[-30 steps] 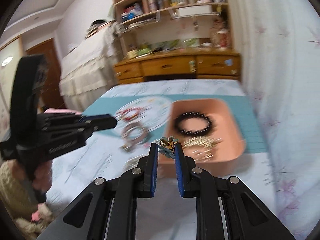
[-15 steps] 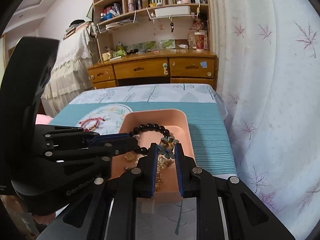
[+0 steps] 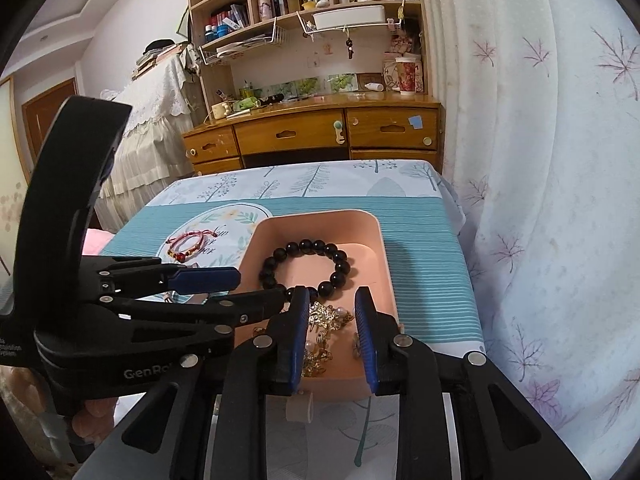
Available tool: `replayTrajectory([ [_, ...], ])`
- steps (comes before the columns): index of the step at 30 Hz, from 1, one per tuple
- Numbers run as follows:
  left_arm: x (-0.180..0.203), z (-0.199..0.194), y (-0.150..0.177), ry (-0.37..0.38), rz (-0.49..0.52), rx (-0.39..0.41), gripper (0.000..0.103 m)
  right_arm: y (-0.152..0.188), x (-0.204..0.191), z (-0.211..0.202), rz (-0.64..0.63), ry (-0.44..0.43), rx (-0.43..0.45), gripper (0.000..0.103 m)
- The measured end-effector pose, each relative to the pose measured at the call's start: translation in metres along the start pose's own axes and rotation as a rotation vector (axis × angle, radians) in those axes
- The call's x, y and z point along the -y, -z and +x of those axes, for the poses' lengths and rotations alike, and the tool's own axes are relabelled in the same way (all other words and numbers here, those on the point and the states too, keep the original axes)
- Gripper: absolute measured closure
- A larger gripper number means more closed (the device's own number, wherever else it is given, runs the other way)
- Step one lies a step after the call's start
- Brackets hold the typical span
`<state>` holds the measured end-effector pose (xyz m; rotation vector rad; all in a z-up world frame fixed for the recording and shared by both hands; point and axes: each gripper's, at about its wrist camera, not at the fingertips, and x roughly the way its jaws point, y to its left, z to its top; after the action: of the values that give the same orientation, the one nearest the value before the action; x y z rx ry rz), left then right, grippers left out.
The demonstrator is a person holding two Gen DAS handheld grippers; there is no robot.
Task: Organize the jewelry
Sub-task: 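Carry the brooch and ring into the pink box and open both tools, then grasp the red string bracelet with the left tool while the right tool grasps the pink watch band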
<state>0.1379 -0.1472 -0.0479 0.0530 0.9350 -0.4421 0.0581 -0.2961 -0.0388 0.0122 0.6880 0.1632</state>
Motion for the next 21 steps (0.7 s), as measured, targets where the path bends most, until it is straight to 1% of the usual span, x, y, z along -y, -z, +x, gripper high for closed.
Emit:
replayTrajectory([
  [4,-0.002,-0.011,0.006,0.015,-0.011,0.004,0.06,0.002,-0.003,-0.005,0.002,0.0,-0.009,0.079],
  [7,-0.005,-0.021,0.012,0.007,-0.017,0.001,0.059,0.002,-0.007,-0.01,0.006,-0.005,-0.017,0.073],
  [8,-0.006,-0.023,0.014,0.002,-0.019,-0.001,0.059,0.003,-0.008,-0.011,0.009,-0.01,-0.017,0.068],
  [9,-0.01,-0.027,0.017,-0.007,-0.022,-0.006,0.059,0.002,-0.009,-0.014,0.011,-0.014,-0.015,0.066],
  [12,-0.021,-0.036,0.02,-0.025,-0.037,-0.025,0.058,0.0,-0.02,-0.021,0.003,-0.037,-0.014,0.066],
  [18,-0.068,-0.066,0.019,-0.103,-0.104,-0.046,0.058,-0.013,-0.054,-0.03,-0.031,-0.106,-0.024,0.066],
  [21,-0.095,-0.084,0.015,-0.149,-0.135,-0.054,0.058,-0.024,-0.079,-0.032,-0.057,-0.167,-0.04,0.066],
])
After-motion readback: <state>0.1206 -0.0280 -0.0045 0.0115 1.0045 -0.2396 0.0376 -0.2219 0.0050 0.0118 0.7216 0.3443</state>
